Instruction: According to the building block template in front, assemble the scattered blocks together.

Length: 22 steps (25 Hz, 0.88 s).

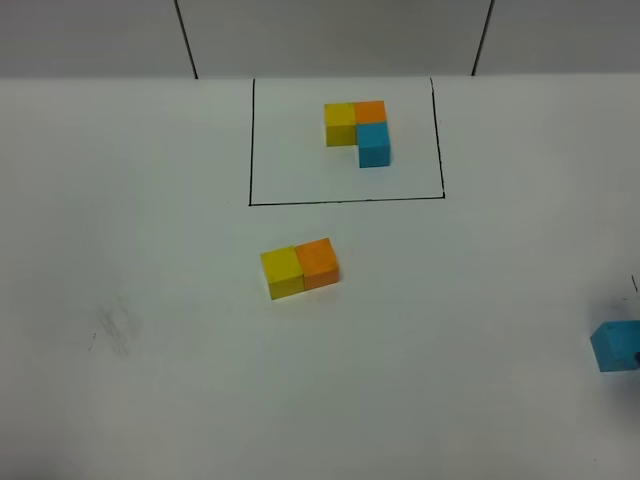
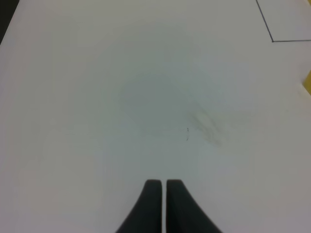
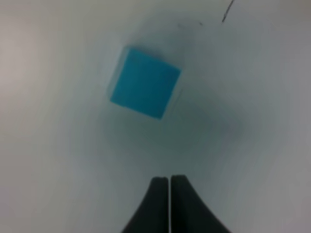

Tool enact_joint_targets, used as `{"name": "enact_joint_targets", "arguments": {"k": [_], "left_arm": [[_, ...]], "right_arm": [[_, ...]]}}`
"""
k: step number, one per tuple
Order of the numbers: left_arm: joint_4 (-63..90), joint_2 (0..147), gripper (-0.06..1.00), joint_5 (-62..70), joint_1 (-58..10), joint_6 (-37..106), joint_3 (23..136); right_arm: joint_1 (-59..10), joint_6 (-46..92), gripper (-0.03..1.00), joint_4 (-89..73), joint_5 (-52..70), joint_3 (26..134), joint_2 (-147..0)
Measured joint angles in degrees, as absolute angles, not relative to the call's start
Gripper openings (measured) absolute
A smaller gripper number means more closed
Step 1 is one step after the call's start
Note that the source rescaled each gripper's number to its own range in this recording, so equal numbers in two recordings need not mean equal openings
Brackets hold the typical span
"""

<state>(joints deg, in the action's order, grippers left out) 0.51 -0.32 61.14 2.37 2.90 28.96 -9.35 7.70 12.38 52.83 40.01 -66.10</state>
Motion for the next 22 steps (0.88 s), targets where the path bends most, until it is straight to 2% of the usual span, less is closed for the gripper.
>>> {"name": "enact_joint_targets", "arguments": {"k": [4,8,16,19,22], "left_arm": [[0.5,-0.3,0.0,61.1,2.4,2.9,29.0],[0.5,-0.3,0.0,61.1,2.4,2.9,29.0],[0.5,-0.3,0.0,61.1,2.4,2.9,29.0],[0.5,-0.3,0.0,61.1,2.4,2.9,29.0],[0.5,-0.3,0.0,61.1,2.4,2.9,29.0]], "right_arm": [[-9.3,-4.5,0.02,13.6,46.6,35.9,-66.1],[-9.3,-10.5,0.13,14.8,40.8,32.2,-66.1],[-6.2,-20.5,0.71,17.3,28.3,26.7,-66.6],[-5.6,-21.2,0.81,17.5,26.4,26.5,-69.0],[-5.4,-21.4,0.82,17.6,24.8,26.4,-73.0]]}}
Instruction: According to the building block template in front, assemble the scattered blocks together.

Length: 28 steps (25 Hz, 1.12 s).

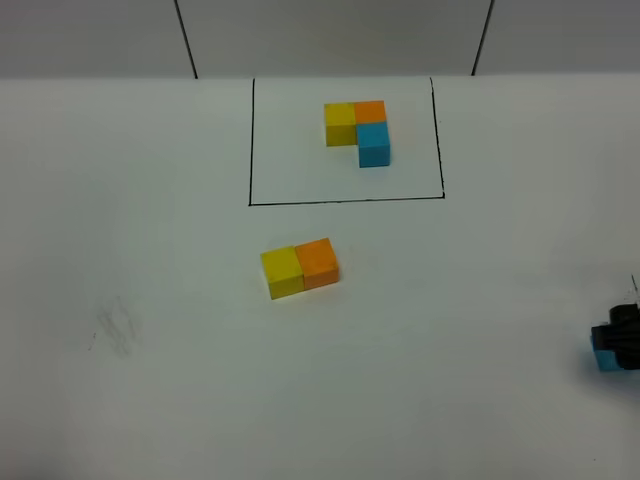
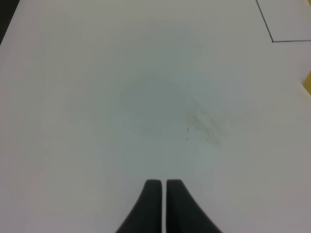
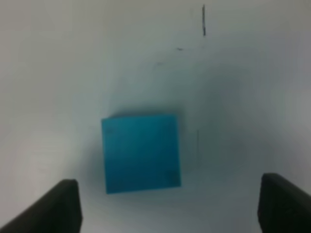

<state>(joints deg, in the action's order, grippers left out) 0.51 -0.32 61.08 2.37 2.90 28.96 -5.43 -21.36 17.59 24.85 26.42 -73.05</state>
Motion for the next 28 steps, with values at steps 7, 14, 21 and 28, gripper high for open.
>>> {"name": "enact_joint_targets", "arguments": {"k": [7,14,21,28], "left_arm": [[0.5,-0.3,0.0,61.1,2.4,2.9,29.0],[0.5,-0.3,0.0,61.1,2.4,2.9,29.0],[0.5,-0.3,0.0,61.1,2.4,2.9,29.0],[0.5,-0.3,0.0,61.1,2.4,2.9,29.0]], "right_arm": [[-5.4,-21.4,0.83,17.8,17.3,26.4,-83.1],[-5.4,-21.5,0.83,18.3,12.0,26.5,-92.3],[-5.4,-21.5,0.74,18.7,7.2,27.2,-95.3],[-5.4,-21.8,0.51,18.6,5.6,27.2,-95.7]]}}
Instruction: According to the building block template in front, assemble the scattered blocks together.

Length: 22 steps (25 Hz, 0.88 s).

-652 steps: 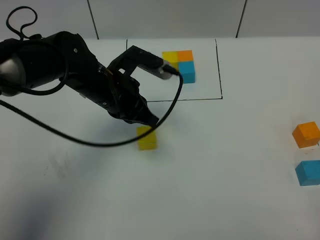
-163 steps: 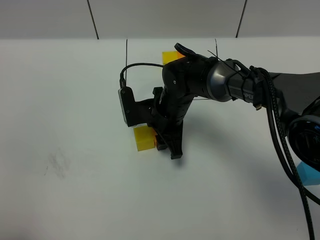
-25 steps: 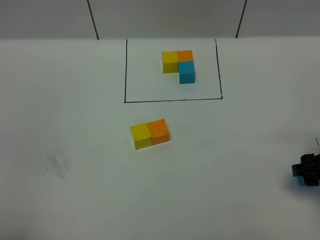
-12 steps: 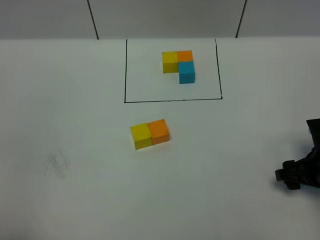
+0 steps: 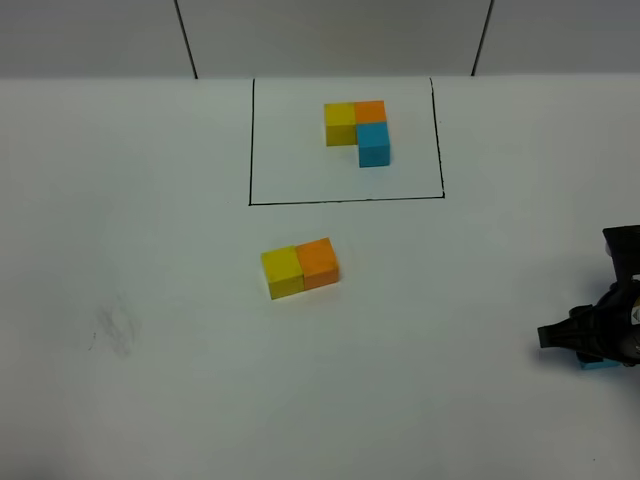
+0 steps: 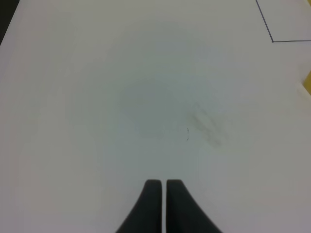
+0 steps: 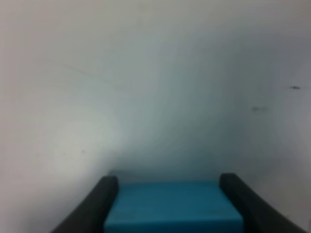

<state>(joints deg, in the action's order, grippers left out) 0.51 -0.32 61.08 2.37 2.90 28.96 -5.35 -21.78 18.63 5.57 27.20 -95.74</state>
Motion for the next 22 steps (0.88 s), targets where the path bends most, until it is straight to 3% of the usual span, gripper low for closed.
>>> {"name": "enact_joint_targets", "arguments": {"k": [11,22], "left_arm": [[0.5,-0.3,0.0,61.1,2.4,2.9,29.0],[0.5,-0.4,0.0,61.1,2.4,3.0,29.0]], "right_arm": [[-5.4,-20.2,0.51,18.7,6.4,27.4,-95.0],[-5.9,-15.3,0.51,15.8,17.7,26.9,-84.4]]}}
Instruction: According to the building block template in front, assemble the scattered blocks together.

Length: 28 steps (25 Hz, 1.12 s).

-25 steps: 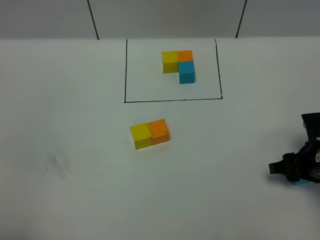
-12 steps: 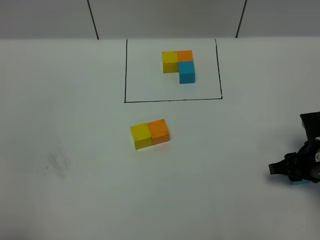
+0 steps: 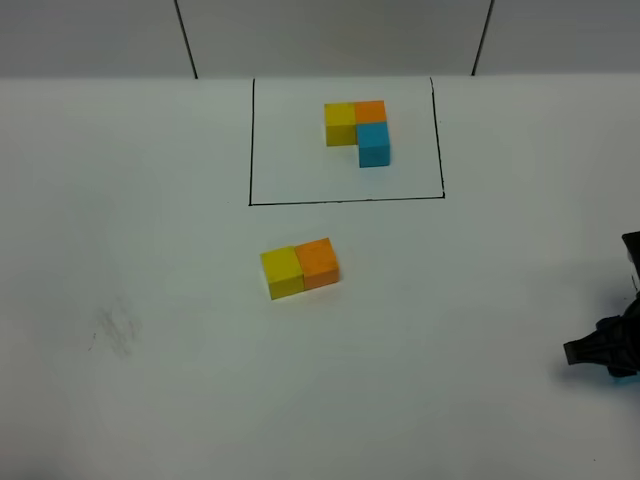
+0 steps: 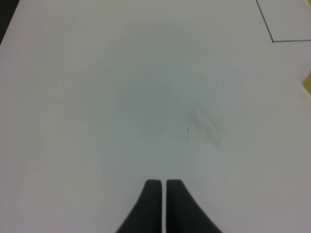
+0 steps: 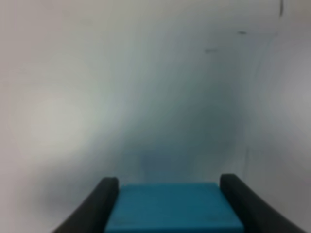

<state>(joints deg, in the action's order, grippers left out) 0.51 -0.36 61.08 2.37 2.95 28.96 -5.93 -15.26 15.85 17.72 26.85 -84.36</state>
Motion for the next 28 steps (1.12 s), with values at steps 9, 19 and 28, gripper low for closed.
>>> {"name": "enact_joint_targets", "arguments": {"k": [9,19,28], "left_arm": [[0.5,-0.4,0.0,61.1,2.4,3.0,29.0],[0.5,-0.4,0.0,61.1,2.4,3.0,29.0],[0.5,-0.4,0.0,61.1,2.4,3.0,29.0]], "right_arm": [[-12.9,-11.9,0.51,12.1,33.4,37.8,-76.0],[-24.9,-11.9,0.5,10.6,40.6,48.4,-75.4],[-34.8,-13.2,0.5,7.9,38.3,48.6,-76.6]]}}
